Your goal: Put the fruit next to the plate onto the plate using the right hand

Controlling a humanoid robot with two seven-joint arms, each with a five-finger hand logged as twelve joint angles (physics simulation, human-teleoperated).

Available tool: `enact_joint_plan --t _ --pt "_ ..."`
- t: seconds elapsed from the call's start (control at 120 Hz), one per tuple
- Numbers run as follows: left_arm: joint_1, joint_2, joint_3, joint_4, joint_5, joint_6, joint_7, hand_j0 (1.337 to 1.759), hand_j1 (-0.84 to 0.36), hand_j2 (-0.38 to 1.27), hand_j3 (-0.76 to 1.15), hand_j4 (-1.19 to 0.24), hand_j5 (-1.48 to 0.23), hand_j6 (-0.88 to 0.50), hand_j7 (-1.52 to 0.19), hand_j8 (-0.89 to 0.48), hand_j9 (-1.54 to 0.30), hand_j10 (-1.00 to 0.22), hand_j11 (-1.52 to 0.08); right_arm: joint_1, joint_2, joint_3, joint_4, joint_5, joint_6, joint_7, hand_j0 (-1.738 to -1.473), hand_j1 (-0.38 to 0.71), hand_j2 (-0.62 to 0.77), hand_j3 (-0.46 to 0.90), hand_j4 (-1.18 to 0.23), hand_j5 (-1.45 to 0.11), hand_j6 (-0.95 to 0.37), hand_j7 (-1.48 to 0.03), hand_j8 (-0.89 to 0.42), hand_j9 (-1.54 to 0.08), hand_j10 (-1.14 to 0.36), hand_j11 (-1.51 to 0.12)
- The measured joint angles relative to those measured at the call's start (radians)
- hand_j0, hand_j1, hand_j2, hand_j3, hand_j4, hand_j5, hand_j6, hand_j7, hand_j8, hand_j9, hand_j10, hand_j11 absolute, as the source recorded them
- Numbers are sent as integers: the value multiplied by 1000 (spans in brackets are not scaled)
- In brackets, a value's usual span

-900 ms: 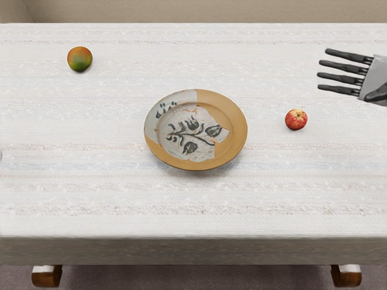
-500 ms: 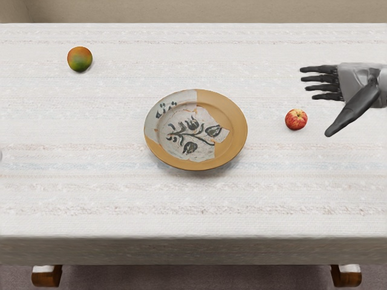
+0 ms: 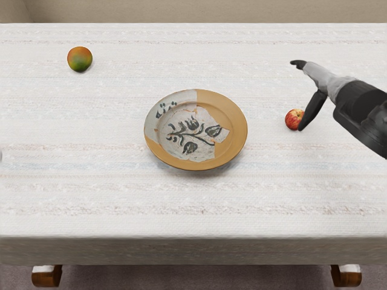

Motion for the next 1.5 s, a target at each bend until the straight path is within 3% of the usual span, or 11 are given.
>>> enact_joint_plan --t 0.25,0.475,0.592,0.692,0.975,1.092,1.342,1.5 --pt "0 0 0 0 0 0 0 1658 339 2 0 -8 -11 -9 -11 -9 -11 -8 -11 -46 177 -99 -195 -41 -158 0 -1658 -248 -15 0 -89 -112 -91 -111 -90 -112 -89 -112" --pt "0 0 0 0 0 0 0 1658 339 2 0 -8 -11 -9 -11 -8 -11 -8 -11 -87 229 -105 -283 -43 -172 0 -1658 -144 -32 0 -176 -225 -178 -224 -176 -224 -175 -224" --pt "0 0 0 0 0 0 0 1658 339 2 0 -8 -11 -9 -11 -8 -11 -8 -11 -98 238 -102 -296 -39 -173 0 -1658 -15 -53 0 -284 -365 -285 -364 -283 -365 -283 -365" --pt "0 0 0 0 0 0 0 1658 339 2 0 -8 -11 -9 -11 -8 -11 -8 -11 -109 241 -99 -299 -45 -173 0 -1658 66 -60 -2 -375 -440 -296 -458 -192 -455 -364 -454" --pt "0 0 0 0 0 0 0 1658 339 2 0 -8 -11 -9 -11 -8 -11 -8 -11 -132 245 -98 -299 -60 -179 -1 -1653 242 -51 -5 -653 -552 -256 -685 -190 -602 -303 -639" --pt "0 0 0 0 0 0 0 1658 339 2 0 -8 -11 -9 -11 -8 -11 -8 -11 -137 254 -97 -299 -57 -179 -2 -1652 313 -43 -1 -725 -615 -355 -769 -288 -660 -369 -722" --pt "0 0 0 0 0 0 0 1658 339 2 0 -8 -11 -9 -11 -9 -11 -8 -11 -145 259 -97 -298 -57 -176 -3 -1639 359 15 -1 -804 -724 -307 -888 -238 -768 -318 -842" --pt "0 0 0 0 0 0 0 1658 339 2 0 -8 -11 -9 -11 -9 -11 -9 -11 -146 257 -86 -298 -35 -174 -3 -1637 328 103 -1 -834 -830 -405 -963 -274 -871 -400 -941"
